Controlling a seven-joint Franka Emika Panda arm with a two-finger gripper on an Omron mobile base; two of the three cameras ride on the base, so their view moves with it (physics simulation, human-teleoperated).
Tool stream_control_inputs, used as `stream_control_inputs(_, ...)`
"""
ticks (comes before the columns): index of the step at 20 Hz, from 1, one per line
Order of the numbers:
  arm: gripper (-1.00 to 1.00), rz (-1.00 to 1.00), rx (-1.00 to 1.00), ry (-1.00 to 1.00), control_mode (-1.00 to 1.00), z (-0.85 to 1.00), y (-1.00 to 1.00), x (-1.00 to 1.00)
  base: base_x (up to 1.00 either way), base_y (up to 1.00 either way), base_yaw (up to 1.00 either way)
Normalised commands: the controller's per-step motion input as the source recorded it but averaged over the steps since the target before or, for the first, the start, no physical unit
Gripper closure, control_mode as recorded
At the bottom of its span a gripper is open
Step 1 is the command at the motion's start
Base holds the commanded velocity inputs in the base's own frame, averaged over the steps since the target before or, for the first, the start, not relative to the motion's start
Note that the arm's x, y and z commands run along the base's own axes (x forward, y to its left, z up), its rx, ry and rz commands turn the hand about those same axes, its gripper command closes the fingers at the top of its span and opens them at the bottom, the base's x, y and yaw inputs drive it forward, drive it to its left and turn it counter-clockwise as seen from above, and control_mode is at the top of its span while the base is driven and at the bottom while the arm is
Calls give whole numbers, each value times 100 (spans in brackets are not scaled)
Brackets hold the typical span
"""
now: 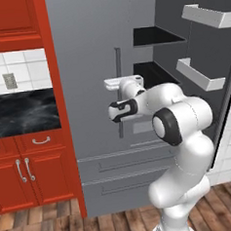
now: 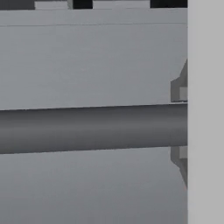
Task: Take the donuts from the fridge and place them on the empty tray on the dining counter.
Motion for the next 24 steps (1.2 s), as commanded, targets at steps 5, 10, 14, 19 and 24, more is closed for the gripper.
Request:
stream_control_inputs(5,100,11,-16,30,-100,25,49,-16,0,0,0)
stream_control_inputs(10,100,0,-25,43,-100,8,78,-89,0,0,0)
stream_control_inputs(14,100,-4,-17,36,-100,3,99,-100,0,0,0)
stream_control_inputs(19,100,-9,-9,24,-100,1,100,-92,0,0,0)
stream_control_inputs(24,100,-7,-8,1,-100,-1,87,-89,0,0,0)
